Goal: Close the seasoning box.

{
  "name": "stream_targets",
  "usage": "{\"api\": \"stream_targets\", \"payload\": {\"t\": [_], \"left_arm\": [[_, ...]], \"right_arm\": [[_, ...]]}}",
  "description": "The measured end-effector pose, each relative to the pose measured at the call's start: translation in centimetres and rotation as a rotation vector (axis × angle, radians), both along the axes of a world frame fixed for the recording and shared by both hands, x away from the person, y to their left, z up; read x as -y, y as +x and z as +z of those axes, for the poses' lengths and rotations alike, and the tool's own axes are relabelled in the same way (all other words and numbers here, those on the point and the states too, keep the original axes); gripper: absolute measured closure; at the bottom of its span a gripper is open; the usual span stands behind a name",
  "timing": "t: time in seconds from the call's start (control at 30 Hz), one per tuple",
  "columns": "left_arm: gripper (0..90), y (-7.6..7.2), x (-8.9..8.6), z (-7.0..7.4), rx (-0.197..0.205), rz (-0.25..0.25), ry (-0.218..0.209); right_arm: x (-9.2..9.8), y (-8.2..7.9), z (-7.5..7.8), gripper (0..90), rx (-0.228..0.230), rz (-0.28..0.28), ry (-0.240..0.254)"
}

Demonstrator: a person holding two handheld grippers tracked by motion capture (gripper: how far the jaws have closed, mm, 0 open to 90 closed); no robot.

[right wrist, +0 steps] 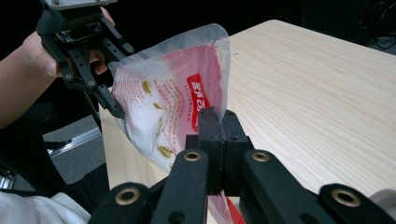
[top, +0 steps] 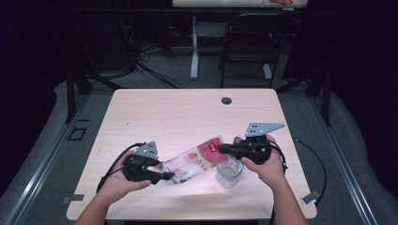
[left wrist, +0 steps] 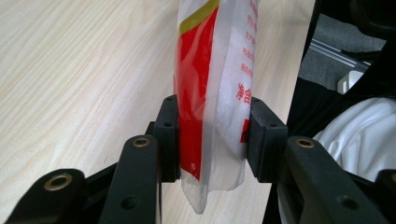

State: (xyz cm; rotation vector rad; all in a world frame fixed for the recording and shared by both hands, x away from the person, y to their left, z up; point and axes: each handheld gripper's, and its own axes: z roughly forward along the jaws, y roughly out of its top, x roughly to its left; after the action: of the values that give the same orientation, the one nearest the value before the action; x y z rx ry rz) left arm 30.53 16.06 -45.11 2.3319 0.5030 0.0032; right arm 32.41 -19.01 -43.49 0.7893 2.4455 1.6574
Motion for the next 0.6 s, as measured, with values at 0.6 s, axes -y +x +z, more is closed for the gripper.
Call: {"api": "stream_targets", "payload": {"t": [0.6], "left_arm": [[62.8, 1.0, 0.5, 2.8, -0.016, -0.025, 0.076]], "right_arm": [[0.5, 0.3, -0.1, 90.0, -0.004, -0.01, -0.011]]}}
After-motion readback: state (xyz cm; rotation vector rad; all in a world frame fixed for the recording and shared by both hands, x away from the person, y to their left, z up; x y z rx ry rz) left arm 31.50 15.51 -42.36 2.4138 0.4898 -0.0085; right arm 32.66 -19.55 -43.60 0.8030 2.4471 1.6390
